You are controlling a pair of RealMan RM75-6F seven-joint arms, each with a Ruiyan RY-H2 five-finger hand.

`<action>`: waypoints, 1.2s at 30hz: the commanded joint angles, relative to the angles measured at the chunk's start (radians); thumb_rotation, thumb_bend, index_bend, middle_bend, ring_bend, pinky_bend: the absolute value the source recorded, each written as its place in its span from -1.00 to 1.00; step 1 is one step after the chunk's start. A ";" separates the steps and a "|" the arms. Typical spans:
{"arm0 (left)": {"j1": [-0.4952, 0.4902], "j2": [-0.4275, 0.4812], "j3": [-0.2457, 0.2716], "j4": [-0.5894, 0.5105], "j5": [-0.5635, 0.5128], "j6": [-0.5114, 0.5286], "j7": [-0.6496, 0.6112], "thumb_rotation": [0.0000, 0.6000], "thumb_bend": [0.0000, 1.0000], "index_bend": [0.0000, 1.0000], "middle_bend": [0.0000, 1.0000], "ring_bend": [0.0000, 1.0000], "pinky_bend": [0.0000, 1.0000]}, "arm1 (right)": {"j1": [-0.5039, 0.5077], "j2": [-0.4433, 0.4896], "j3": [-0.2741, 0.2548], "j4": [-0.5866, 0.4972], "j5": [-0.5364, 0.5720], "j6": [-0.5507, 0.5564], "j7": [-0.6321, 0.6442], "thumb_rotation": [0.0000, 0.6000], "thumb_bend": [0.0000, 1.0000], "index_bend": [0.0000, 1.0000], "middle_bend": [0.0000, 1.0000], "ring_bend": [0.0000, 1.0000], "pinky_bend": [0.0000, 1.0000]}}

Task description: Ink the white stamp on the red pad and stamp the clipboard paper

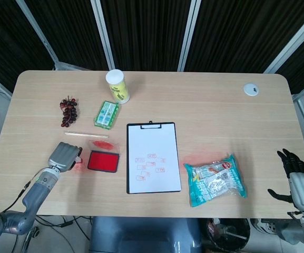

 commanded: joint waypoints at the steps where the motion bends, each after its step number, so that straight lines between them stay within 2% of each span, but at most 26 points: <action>1: 0.001 0.000 0.000 0.000 0.000 0.000 0.000 1.00 -0.26 -0.04 0.03 0.95 1.00 | 0.000 0.000 0.000 0.000 -0.001 0.001 0.000 1.00 -0.61 -0.89 -1.00 -1.00 -0.72; 31: -0.002 0.002 -0.004 -0.012 -0.016 -0.005 0.038 1.00 -0.25 -0.01 0.05 0.95 1.00 | -0.001 0.001 0.000 0.002 -0.003 0.002 0.011 1.00 -0.61 -0.89 -1.00 -1.00 -0.72; 36: -0.003 0.004 -0.005 -0.017 -0.016 -0.003 0.039 1.00 -0.22 0.04 0.11 0.95 1.00 | -0.001 0.000 0.001 0.003 -0.003 0.002 0.012 1.00 -0.61 -0.89 -1.00 -1.00 -0.72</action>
